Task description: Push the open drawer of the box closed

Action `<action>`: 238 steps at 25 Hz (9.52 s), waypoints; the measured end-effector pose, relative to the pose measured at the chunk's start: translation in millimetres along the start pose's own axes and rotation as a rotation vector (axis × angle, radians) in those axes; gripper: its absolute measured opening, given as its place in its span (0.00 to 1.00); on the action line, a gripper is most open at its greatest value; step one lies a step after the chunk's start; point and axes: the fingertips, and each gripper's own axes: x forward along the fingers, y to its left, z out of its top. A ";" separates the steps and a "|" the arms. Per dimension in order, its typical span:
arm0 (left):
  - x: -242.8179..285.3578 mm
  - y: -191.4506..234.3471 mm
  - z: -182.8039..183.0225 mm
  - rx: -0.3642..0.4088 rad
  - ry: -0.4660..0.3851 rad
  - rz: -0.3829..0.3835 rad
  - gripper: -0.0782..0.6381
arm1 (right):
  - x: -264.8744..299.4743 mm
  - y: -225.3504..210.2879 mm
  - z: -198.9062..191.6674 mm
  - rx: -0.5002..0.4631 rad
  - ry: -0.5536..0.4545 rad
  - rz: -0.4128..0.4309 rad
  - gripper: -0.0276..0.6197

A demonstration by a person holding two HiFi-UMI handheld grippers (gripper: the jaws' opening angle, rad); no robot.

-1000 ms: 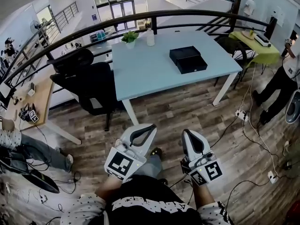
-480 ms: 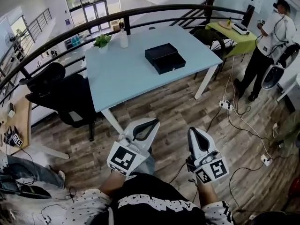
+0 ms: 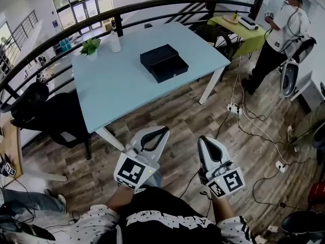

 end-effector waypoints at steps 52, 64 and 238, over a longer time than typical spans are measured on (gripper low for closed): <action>156.9 260.3 -43.4 -0.028 -0.011 -0.128 0.11 | 259.2 -106.0 -36.1 -0.055 0.138 -0.132 0.03; 149.6 289.5 -59.0 -0.033 0.051 -0.044 0.11 | 290.7 -113.9 -43.7 -0.042 0.162 -0.073 0.03; 362.2 560.3 -306.3 -0.459 0.456 0.451 0.11 | 514.2 -334.3 -327.3 -0.010 0.774 -0.027 0.14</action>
